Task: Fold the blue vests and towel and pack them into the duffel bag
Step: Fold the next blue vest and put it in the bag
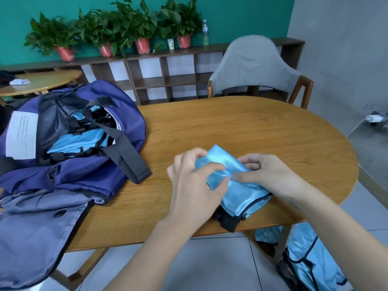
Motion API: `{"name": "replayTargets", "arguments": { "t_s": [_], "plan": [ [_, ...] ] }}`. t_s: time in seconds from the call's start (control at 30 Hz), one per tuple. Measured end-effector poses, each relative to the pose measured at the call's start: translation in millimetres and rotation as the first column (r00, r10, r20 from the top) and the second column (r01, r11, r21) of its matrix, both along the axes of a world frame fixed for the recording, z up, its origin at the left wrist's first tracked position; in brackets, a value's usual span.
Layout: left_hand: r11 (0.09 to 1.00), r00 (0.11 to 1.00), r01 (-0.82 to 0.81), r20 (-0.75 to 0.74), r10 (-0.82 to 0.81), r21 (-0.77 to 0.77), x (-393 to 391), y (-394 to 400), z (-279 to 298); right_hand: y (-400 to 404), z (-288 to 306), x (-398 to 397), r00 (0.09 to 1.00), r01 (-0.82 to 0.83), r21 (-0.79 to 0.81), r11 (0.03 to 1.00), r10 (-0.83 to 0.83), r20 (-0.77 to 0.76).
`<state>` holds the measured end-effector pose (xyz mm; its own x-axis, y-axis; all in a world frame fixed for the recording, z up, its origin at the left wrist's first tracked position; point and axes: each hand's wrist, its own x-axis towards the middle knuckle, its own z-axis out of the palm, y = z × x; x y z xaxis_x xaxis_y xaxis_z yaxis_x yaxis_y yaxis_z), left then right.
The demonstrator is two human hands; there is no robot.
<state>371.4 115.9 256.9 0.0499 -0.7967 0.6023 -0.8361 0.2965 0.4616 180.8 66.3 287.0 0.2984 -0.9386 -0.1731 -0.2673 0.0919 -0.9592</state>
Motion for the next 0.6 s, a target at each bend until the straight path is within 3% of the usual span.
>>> {"name": "replayTargets", "arguments": {
  "t_s": [0.07, 0.13, 0.23, 0.3, 0.4, 0.53, 0.6],
  "plan": [
    [0.996, 0.981, 0.053, -0.191, -0.039, 0.074, 10.4, -2.2, 15.2, -1.1, 2.9, -5.3, 0.993, -0.081, -0.017, 0.997, 0.082, 0.080],
    [0.948, 0.905, 0.222, -0.409, -0.113, 0.229, 23.0, -6.6, 31.2, -2.5, 4.8, -9.0, 0.983, -0.168, -0.047, 0.985, 0.171, 0.069],
    [0.701, 0.763, 0.570, -0.592, -0.258, 0.429, 42.1, -10.1, 45.2, -2.6, 6.2, -10.0, 0.971, -0.221, -0.059, 0.974, 0.225, 0.077],
    [0.587, 0.767, 0.619, -0.561, -0.309, 0.522, 45.3, -7.4, 44.6, -1.5, 6.0, -8.8, 0.968, -0.236, -0.066, 0.969, 0.241, 0.072],
    [0.662, 0.839, 0.528, -0.448, -0.308, 0.532, 42.7, -9.3, 34.0, -0.3, 3.6, -6.9, 0.969, -0.239, -0.075, 0.968, 0.243, 0.045],
    [0.724, 0.836, 0.493, -0.495, -0.238, 0.483, 49.4, -11.8, 20.5, -3.7, -0.4, -8.8, 0.975, -0.214, -0.047, 0.976, 0.211, -0.064],
    [0.747, 0.820, 0.489, -0.529, -0.219, 0.449, 54.7, -7.7, 20.4, -4.3, -2.7, -10.6, 0.980, -0.193, 0.005, 0.981, 0.193, -0.041]
  ]
}}
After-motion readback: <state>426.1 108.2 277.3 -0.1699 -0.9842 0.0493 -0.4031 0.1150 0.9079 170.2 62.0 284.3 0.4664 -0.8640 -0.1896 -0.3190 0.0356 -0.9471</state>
